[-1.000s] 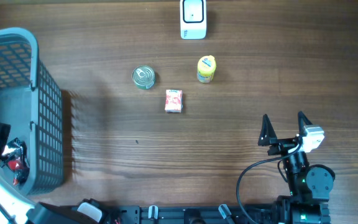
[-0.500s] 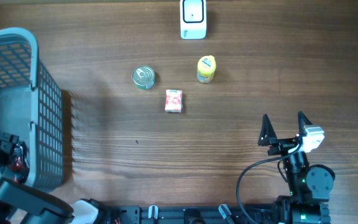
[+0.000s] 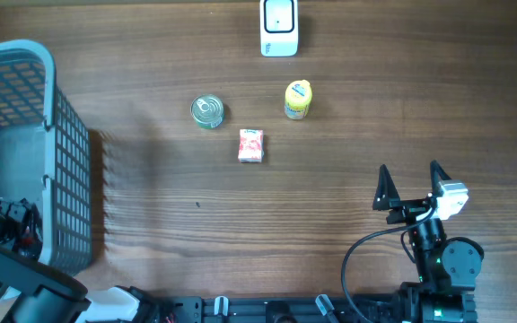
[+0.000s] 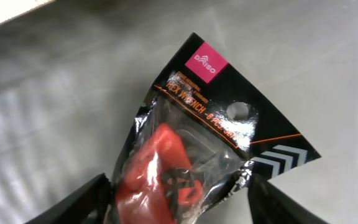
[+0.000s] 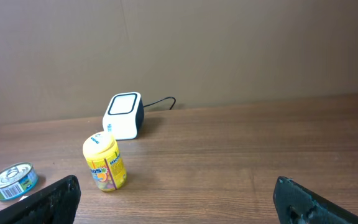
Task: Scan the item barcode
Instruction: 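Reach the left gripper into the basket and grasp the hex wrench package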
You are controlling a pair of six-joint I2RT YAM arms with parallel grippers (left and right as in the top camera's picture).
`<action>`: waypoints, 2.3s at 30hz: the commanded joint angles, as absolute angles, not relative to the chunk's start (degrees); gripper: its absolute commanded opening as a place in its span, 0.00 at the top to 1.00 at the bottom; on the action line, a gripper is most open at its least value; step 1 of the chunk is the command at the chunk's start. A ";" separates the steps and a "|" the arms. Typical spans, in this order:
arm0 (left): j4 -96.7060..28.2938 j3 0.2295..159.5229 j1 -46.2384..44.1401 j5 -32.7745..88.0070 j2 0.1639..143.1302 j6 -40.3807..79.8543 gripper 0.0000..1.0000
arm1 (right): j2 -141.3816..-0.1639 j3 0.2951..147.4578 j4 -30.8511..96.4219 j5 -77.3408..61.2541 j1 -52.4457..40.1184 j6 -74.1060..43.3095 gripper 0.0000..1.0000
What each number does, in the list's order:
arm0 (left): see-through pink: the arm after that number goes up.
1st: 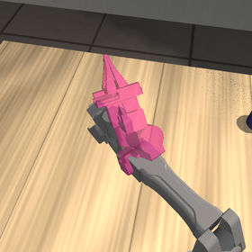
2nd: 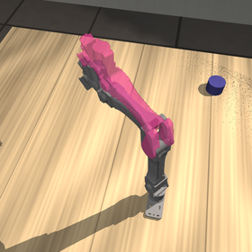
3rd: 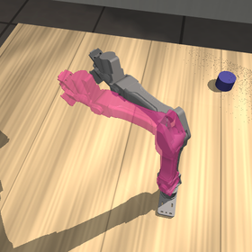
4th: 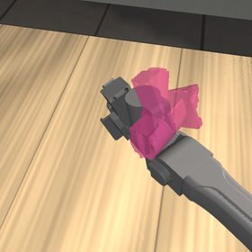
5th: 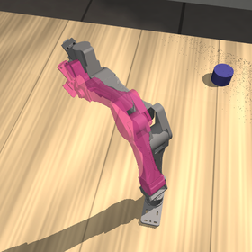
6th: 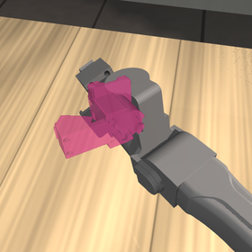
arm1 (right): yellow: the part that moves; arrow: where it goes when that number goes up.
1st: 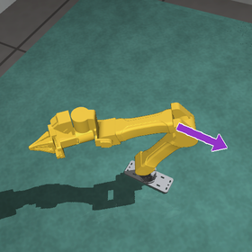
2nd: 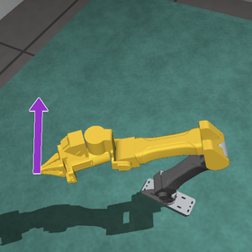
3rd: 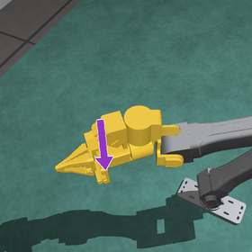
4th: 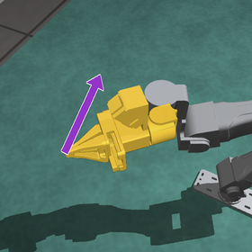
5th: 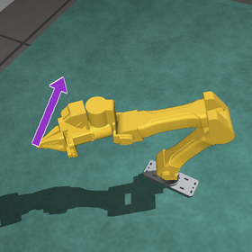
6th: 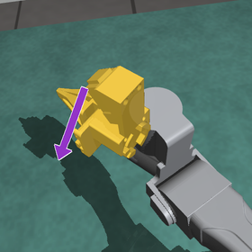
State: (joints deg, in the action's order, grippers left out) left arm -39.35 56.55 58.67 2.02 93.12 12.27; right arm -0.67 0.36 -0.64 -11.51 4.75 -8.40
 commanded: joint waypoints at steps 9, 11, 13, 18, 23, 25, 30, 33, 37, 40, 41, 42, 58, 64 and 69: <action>-35.38 56.14 58.98 19.92 93.97 13.67 0.71 | -0.27 0.30 -0.84 -11.55 4.67 -9.13 0.00; -34.13 56.16 58.98 21.19 93.97 16.71 0.80 | -0.27 0.30 -0.84 -11.55 4.67 -9.13 0.00; -33.78 56.16 58.98 21.45 93.97 17.39 0.93 | -0.27 0.30 -0.84 -11.55 4.67 -9.15 0.00; -34.65 56.16 58.81 21.63 91.31 10.70 0.36 | -0.27 0.30 -0.84 -11.53 4.67 -9.13 0.00; -33.80 57.89 57.25 20.67 81.45 -1.32 0.09 | -0.27 0.30 -0.84 -11.53 4.67 -9.13 0.00; -32.95 57.89 55.66 15.64 78.98 -1.39 0.04 | -0.27 0.30 -0.84 -11.55 4.67 -9.15 0.00; -35.64 57.87 48.95 2.87 79.64 -6.79 0.06 | -0.27 0.30 -0.84 -11.55 4.67 -9.15 0.00; -34.76 57.87 47.03 3.11 80.71 -18.70 0.00 | -0.27 0.30 -0.84 -11.53 4.67 -9.15 0.00; -40.64 57.34 46.48 1.52 80.82 -31.33 0.00 | -0.27 0.30 -0.84 -11.53 4.67 -9.13 0.00; -42.87 54.87 46.50 1.37 80.82 -31.29 0.00 | -0.27 0.30 -0.84 -11.53 4.67 -9.13 0.00; -43.22 54.26 46.50 1.37 80.82 -31.29 0.00 | -0.27 0.30 -0.84 -11.53 4.67 -9.13 0.00; -43.29 53.10 46.50 1.39 80.82 -31.29 0.00 | -0.27 0.30 -0.84 -11.53 4.67 -9.13 0.00; -38.52 49.45 46.50 -6.72 85.47 -34.06 0.00 | -0.27 0.30 -0.84 -11.53 4.67 -9.15 0.00; -33.95 49.45 47.27 -6.74 89.73 -34.11 0.42 | -0.27 0.30 -0.84 -11.55 4.67 -9.15 0.00; -33.50 49.45 47.79 -6.04 92.29 -34.09 0.66 | -0.27 0.30 -0.84 -11.53 4.67 -9.13 0.00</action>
State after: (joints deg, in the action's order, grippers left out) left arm -33.74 50.09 47.37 -6.13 90.30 -33.76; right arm -0.67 0.36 -0.62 -11.51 4.75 -8.38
